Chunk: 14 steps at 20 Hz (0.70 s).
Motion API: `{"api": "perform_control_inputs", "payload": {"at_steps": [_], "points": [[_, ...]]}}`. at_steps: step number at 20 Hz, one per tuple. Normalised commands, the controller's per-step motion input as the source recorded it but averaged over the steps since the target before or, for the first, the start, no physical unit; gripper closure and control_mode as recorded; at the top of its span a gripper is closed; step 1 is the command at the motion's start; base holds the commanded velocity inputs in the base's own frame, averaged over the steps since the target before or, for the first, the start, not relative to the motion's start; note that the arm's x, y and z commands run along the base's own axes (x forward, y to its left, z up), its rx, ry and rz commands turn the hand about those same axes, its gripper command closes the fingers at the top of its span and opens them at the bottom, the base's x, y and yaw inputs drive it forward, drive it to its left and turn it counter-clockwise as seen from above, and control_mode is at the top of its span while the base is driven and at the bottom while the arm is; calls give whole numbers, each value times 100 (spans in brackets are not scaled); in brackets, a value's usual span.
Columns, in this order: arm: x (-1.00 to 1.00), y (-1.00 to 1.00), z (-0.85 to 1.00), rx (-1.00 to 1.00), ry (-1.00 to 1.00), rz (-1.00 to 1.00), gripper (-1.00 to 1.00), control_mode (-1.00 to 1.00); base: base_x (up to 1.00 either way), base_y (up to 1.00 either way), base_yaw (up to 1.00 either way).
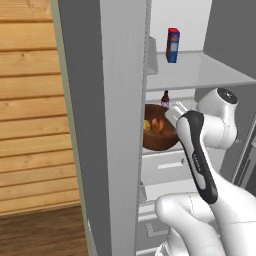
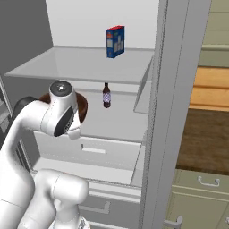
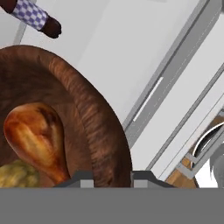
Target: Pick the chicken drumstick and squash from their plates and place them in the bowl. Then put the bowl in the fridge.
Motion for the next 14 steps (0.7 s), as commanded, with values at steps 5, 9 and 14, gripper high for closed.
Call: {"api": "perform_control_inputs", "payload": {"at_steps": [5, 9, 14], "points": [[27, 20, -58, 0, 0, 7, 100, -100, 0, 0, 0], [24, 3, -26, 3, 0, 5, 100, -100, 0, 0, 0], [43, 0, 0, 5, 0, 0, 100, -100, 0, 0, 0]]}}
